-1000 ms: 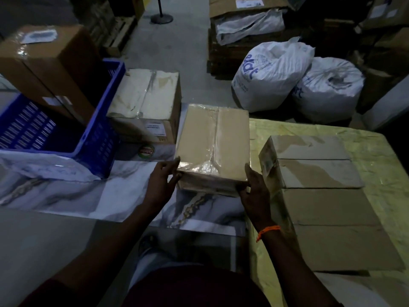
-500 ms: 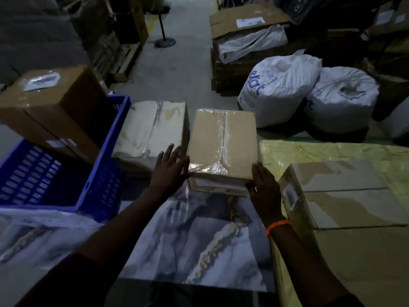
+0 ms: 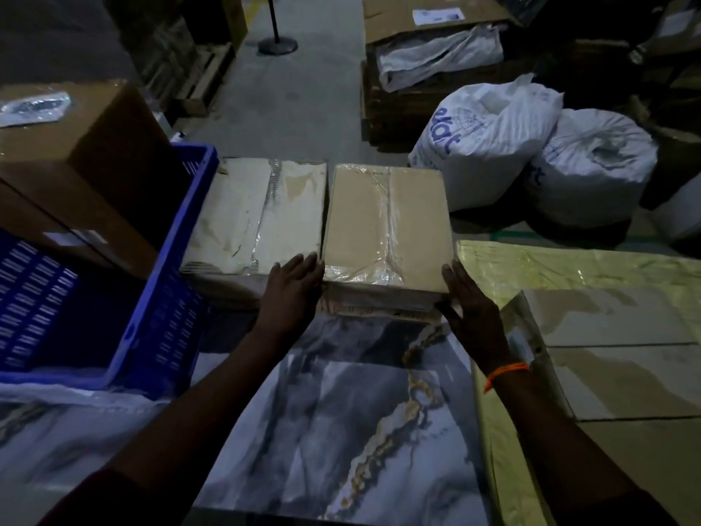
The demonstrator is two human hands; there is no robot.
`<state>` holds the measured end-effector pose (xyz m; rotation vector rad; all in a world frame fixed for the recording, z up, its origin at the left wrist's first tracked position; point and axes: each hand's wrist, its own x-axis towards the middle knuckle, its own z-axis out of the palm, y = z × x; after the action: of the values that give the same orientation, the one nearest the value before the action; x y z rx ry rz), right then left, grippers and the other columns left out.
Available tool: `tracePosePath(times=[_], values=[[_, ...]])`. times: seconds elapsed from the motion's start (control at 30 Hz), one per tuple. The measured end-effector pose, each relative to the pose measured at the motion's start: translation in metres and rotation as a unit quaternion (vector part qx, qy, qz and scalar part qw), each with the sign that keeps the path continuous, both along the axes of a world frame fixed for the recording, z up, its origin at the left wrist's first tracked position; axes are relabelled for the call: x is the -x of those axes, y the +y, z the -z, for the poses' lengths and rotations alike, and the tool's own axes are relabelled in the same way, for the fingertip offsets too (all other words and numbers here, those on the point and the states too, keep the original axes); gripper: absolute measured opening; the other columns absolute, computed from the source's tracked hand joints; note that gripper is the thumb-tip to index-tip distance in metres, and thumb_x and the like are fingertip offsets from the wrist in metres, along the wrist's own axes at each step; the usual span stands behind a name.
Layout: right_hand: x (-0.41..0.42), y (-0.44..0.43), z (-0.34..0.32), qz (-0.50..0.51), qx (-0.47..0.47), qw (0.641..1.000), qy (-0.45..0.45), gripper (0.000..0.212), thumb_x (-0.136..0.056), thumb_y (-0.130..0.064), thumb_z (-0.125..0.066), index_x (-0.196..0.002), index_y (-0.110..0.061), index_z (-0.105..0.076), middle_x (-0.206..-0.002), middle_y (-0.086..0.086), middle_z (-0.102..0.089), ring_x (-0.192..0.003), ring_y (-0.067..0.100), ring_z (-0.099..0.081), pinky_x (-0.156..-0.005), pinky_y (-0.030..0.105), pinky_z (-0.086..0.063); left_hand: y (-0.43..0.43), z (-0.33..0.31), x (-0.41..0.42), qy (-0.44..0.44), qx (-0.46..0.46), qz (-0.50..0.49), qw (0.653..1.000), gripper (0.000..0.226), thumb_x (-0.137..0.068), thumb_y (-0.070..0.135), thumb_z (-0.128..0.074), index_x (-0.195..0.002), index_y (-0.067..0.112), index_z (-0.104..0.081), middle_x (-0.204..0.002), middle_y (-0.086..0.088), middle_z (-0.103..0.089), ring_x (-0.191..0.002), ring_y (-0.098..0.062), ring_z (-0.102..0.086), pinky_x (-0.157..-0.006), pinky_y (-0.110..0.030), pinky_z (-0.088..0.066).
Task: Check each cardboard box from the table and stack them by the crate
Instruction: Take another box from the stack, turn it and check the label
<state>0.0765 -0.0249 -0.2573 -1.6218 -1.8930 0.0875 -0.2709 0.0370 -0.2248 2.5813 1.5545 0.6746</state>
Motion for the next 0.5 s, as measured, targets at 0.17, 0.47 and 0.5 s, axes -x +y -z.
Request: tracePosePath(times=[0.17,0.47,0.5], values=[[-0.008,0.013,-0.002,-0.021,0.002,0.999,-0.034,0.073,-0.081,-0.002,-0.084,-0.147,-0.005,-0.053,-0.156,0.018,-0.044,-0.127,0.034,-0.060,-0.093,0.036,-0.051,-0.003,-0.006,0.000,-0.026,0.031,-0.004,0.999,0.034,-0.088,0.021,-0.067,-0.120,0.010,-0.072,-0.137,-0.008,-0.065,-0.127,-0.040,-0.058,-0.098,-0.066,-0.043],[0.011,0.005,-0.005,-0.004,0.044,0.999,0.020,0.078,-0.085,0.000,-0.079,-0.154,-0.009,-0.044,-0.162,0.020,-0.035,-0.139,0.038,-0.048,-0.103,0.041,-0.047,-0.012,-0.009,-0.006,-0.092,0.065,-0.019,0.993,0.034,-0.090,0.007,-0.075,-0.123,0.008,-0.070,-0.139,-0.010,-0.064,-0.136,-0.039,-0.051,-0.107,-0.066,-0.032],[0.014,0.004,-0.004,-0.006,0.054,0.998,0.032,0.081,-0.084,0.002,-0.078,-0.156,-0.009,-0.041,-0.164,0.020,-0.031,-0.141,0.038,-0.046,-0.103,0.042,-0.049,-0.012,-0.008,-0.006,-0.092,0.072,-0.024,0.993,0.034,-0.090,0.007,-0.074,-0.124,0.009,-0.070,-0.140,-0.009,-0.063,-0.137,-0.037,-0.050,-0.108,-0.065,-0.031]])
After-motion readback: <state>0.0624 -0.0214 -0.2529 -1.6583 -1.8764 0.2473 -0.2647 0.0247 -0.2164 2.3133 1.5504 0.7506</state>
